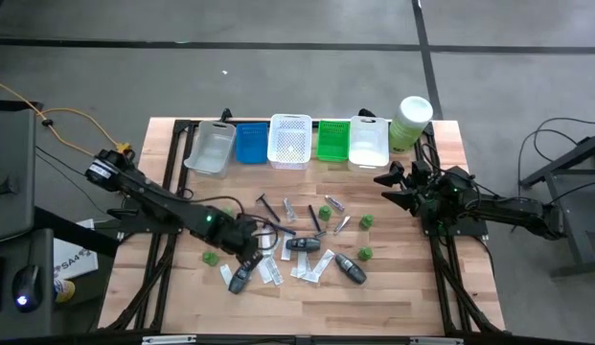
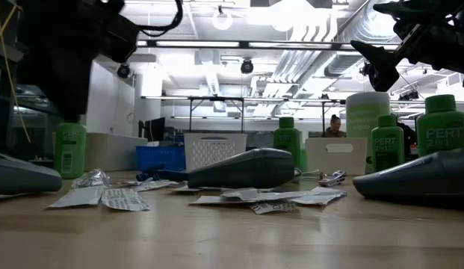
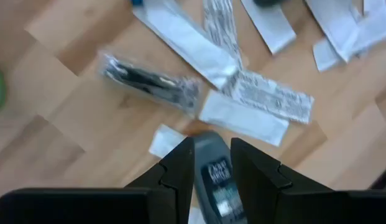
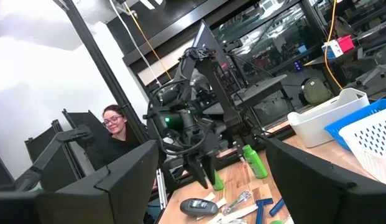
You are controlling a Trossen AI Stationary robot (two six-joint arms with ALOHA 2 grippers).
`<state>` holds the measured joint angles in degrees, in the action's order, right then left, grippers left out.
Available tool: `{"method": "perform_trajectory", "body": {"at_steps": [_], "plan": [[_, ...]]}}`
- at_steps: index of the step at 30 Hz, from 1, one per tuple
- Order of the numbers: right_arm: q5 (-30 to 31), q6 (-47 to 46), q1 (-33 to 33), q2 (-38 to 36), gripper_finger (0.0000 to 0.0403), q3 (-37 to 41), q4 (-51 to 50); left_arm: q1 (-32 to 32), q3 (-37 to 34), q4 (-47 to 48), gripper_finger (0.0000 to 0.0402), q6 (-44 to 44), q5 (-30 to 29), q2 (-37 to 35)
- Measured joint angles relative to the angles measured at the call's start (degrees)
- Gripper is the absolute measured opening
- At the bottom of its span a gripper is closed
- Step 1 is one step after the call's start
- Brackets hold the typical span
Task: Pick & Place Travel size toiletries
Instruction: Put the left deodorant into the gray bin
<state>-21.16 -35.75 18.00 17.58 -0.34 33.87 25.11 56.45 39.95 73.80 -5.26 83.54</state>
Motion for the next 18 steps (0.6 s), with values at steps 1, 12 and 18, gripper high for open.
{"method": "perform_trajectory", "body": {"at_steps": [1, 12, 18], "plan": [[0.02, 0.01, 0.0, -0.01, 0.0293, -0.02, -0.08, 0.41, 0.0, -0.37, 0.0104, 0.0, 0.06, 0.12], [0.02, 0.01, 0.02, 0.0, 0.0293, -0.02, -0.19, 1.22, 0.0, -2.41, 0.0105, -0.5, 2.81, 3.86], [0.02, 0.01, 0.01, -0.01, 0.0293, -0.01, -0.27, 1.2, -0.02, -2.08, 0.0142, 1.0, 5.04, 5.36]]}}
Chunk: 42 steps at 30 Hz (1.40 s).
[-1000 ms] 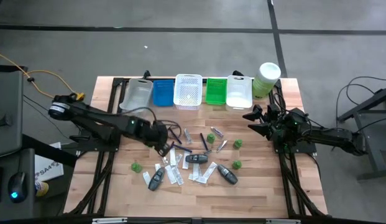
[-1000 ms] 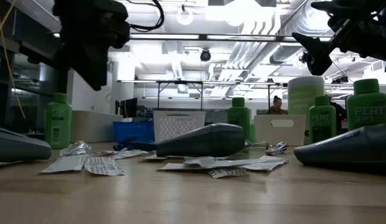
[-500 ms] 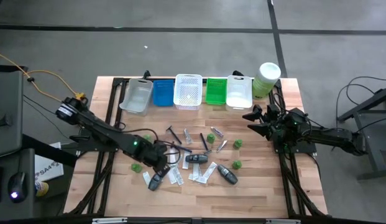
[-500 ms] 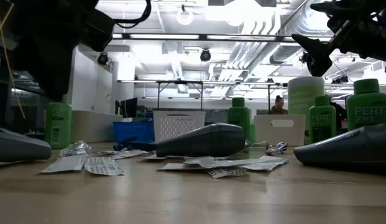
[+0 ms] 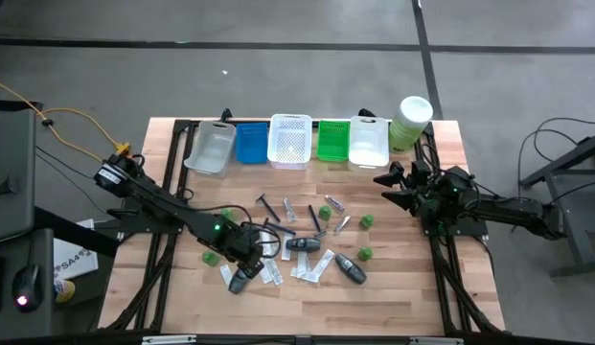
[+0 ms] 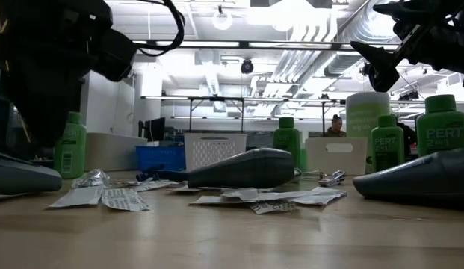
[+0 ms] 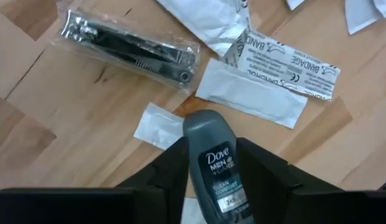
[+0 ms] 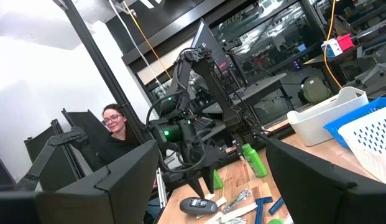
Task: Pick & Place Travel size toiletries
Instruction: Put the left deodorant into the gray bin
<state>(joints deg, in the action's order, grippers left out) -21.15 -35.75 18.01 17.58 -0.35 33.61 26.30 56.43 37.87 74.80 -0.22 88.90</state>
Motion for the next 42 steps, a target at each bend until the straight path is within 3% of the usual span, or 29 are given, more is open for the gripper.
{"method": "perform_trajectory", "body": {"at_steps": [6, 10, 14, 26, 42], "plan": [[0.0, -0.02, 0.0, 0.01, 0.0293, 0.0, -0.02, -0.02, 0.02, 0.16, 0.0222, 4.58, 3.65, -0.06], [0.0, 0.0, -0.01, 0.0, 0.0293, -0.02, -0.02, -0.02, 0.02, 1.32, 0.0247, 9.35, 7.51, 0.0], [0.0, 0.0, -0.01, 0.0, 0.0293, -0.02, -0.02, -0.02, 1.38, 4.29, 0.025, 10.0, 8.8, 2.0], [0.04, 0.0, 0.0, -0.02, 0.0293, -0.02, -0.33, 1.2, 16.32, 18.43, 0.025, 8.44, 6.78, 12.24], [0.07, 0.0, 0.0, -0.01, 0.0293, -0.02, -0.43, 2.73, 16.91, 17.25, 0.0252, 8.18, 4.19, 16.6]]}}
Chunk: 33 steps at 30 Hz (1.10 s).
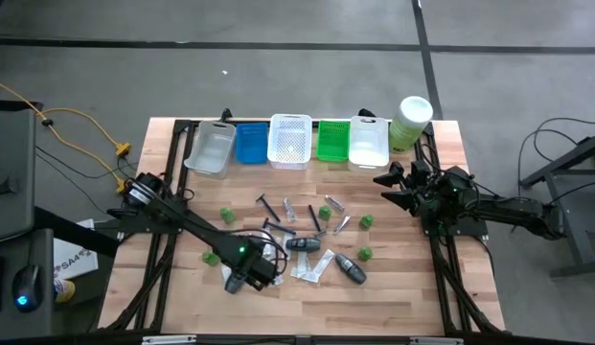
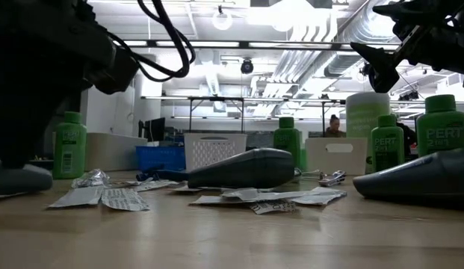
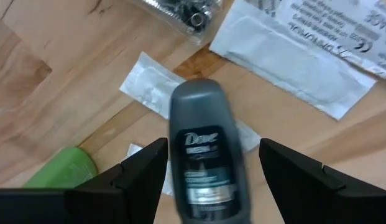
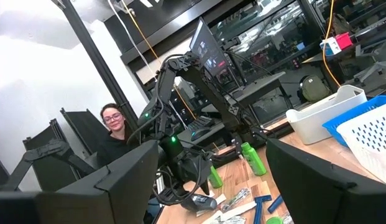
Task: Pick & Place Travel size toiletries
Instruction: Put the left deodorant into the gray bin
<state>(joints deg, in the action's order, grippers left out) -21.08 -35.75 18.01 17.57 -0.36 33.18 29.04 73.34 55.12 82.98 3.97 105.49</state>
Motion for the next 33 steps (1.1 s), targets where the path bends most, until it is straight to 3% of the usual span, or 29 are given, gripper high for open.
{"method": "perform_trajectory", "body": {"at_steps": [11, 25, 33], "plan": [[0.01, 0.0, 0.0, 0.01, 0.0293, 0.0, -0.01, 0.33, -0.07, 1.26, 0.0251, 3.84, 5.89, 1.64], [-0.04, 0.0, -0.01, 0.01, 0.0293, 0.0, -0.05, 0.63, -0.04, 2.2, 0.0249, 3.56, 8.41, 3.56], [-0.04, 0.0, 0.0, 0.01, 0.0293, 0.01, -0.05, 0.6, 0.11, 1.89, 0.0202, 3.19, 9.94, 4.13]]}}
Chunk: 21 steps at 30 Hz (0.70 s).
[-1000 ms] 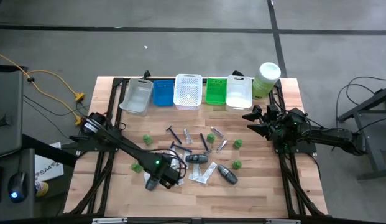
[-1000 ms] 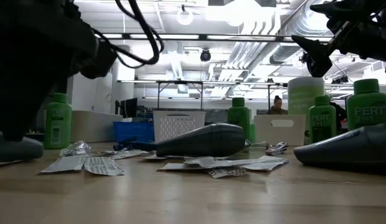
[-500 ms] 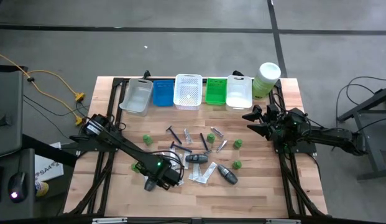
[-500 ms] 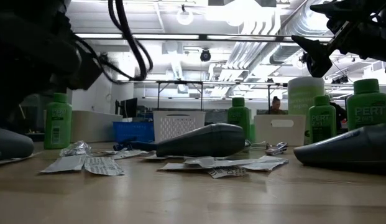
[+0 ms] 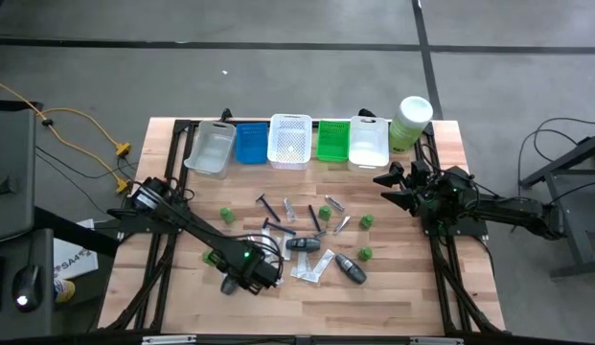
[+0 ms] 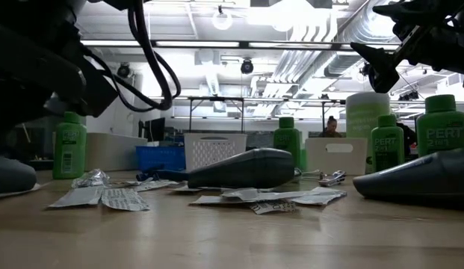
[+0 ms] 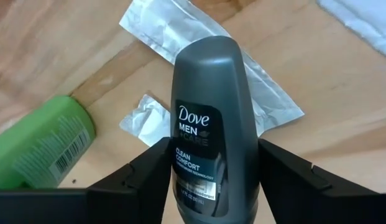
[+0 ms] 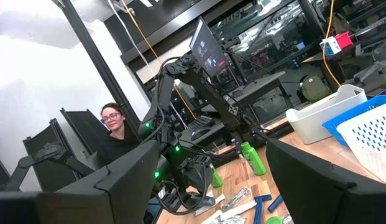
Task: Pick & Place Travel size toiletries
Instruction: Put the left deodorant into the gray bin
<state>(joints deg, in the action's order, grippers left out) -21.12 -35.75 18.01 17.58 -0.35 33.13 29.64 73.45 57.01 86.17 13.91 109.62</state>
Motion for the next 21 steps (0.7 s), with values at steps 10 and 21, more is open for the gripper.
{"method": "perform_trajectory", "body": {"at_steps": [10, 21], "plan": [[-0.01, 0.0, 0.0, 0.0, 0.0293, -0.01, 0.0, -0.01, 0.02, -0.39, 0.0208, -1.94, 1.39, 0.68], [-0.02, 0.0, 0.01, -0.02, 0.0293, -0.01, -0.01, 0.05, 0.03, -1.94, 0.0224, -3.69, -0.25, 2.11]]}}
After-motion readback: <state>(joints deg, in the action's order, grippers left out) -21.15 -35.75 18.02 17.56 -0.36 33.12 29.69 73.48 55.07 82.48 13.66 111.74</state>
